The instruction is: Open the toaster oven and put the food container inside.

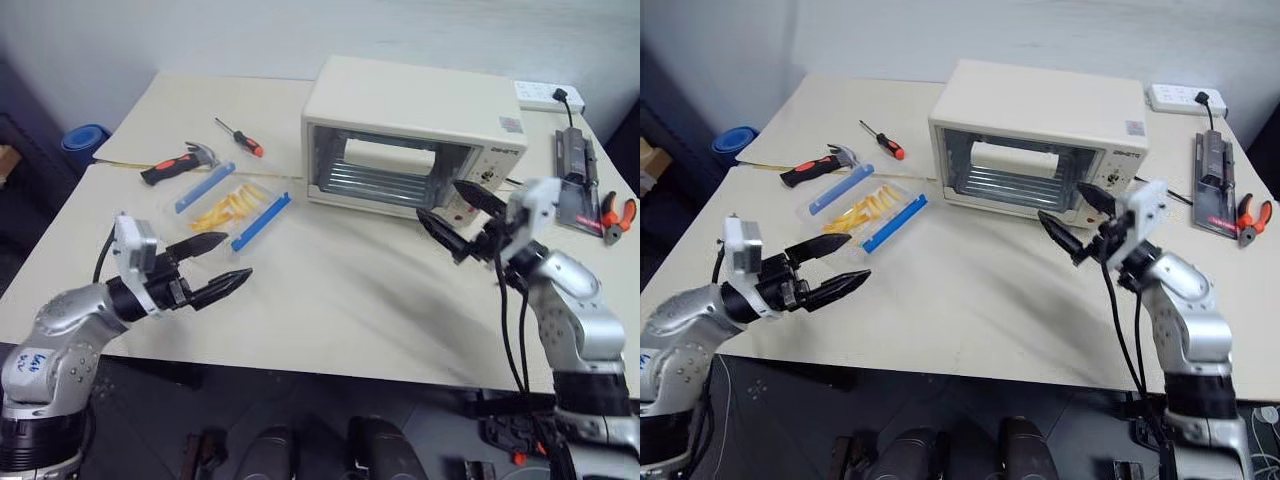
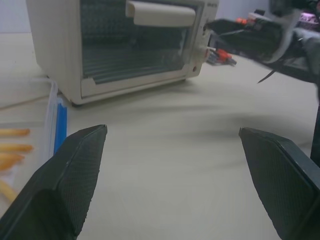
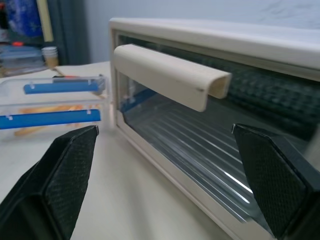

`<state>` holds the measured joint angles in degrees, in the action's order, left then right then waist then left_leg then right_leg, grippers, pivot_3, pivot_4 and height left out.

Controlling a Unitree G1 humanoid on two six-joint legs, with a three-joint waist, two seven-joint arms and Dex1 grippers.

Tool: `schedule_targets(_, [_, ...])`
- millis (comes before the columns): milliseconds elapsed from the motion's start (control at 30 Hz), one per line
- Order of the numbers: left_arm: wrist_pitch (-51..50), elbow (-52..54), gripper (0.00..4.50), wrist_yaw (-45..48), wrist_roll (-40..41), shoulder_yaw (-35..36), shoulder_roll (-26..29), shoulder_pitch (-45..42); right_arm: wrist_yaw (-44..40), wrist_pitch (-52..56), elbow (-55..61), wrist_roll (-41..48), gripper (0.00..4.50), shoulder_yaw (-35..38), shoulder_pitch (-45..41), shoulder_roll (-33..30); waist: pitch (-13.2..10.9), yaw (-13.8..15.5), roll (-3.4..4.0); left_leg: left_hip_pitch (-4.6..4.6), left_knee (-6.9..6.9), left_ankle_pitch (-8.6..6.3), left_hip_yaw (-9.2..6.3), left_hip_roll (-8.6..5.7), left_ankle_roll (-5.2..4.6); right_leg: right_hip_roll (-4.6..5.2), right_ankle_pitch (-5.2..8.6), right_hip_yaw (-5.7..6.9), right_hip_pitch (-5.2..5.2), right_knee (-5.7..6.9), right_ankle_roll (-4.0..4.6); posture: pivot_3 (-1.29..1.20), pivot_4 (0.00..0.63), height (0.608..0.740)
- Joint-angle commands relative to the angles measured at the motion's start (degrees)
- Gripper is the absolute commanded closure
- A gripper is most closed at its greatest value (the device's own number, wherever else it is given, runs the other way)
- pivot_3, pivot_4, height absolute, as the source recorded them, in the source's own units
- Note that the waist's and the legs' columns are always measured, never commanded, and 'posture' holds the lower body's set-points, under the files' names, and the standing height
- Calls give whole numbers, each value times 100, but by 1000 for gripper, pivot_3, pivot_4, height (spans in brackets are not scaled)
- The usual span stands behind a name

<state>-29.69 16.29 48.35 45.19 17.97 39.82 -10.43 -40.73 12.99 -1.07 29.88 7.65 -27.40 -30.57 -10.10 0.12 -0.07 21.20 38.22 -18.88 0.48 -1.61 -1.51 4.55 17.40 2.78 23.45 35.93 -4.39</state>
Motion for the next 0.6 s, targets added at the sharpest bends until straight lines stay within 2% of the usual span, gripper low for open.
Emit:
schedule_targets(33, [-71,244,0,-188,169,60,-102,-177,-71,-177,-543,-248,33,-102,-523,184,0,-23,0,3,2,-1,1,-2,-1,0,0,0,0,3,0,0,150,740])
schedule_targets(133, [-64,414,0,-336,117,-30,-269,-113,-120,-309,-810,-361,33,-171,-868,403,0,-43,0,10,1,-2,4,-6,-4,-1,-3,0,2,5,-6,0,150,740])
schedule_targets(233, [-53,515,0,-415,55,-48,-355,25,-359,-307,-588,-299,33,-230,-859,507,0,-48,0,10,-5,-3,4,-5,-4,-4,-3,0,5,4,-6,0,150,740])
schedule_targets(467, [-44,227,0,-554,-56,69,-271,-58,-1621,-561,610,-169,33,-429,271,126,0,-17,0,10,0,-3,2,-5,-4,-3,-3,1,2,4,-6,0,150,740])
schedule_targets(600, [-85,-161,863,-568,-101,-44,-277,-525,-1964,-918,897,-524,0,-651,935,-135,-1,-15,0,9,-1,-1,2,-5,-2,-4,-3,0,5,2,-6,0,150,740])
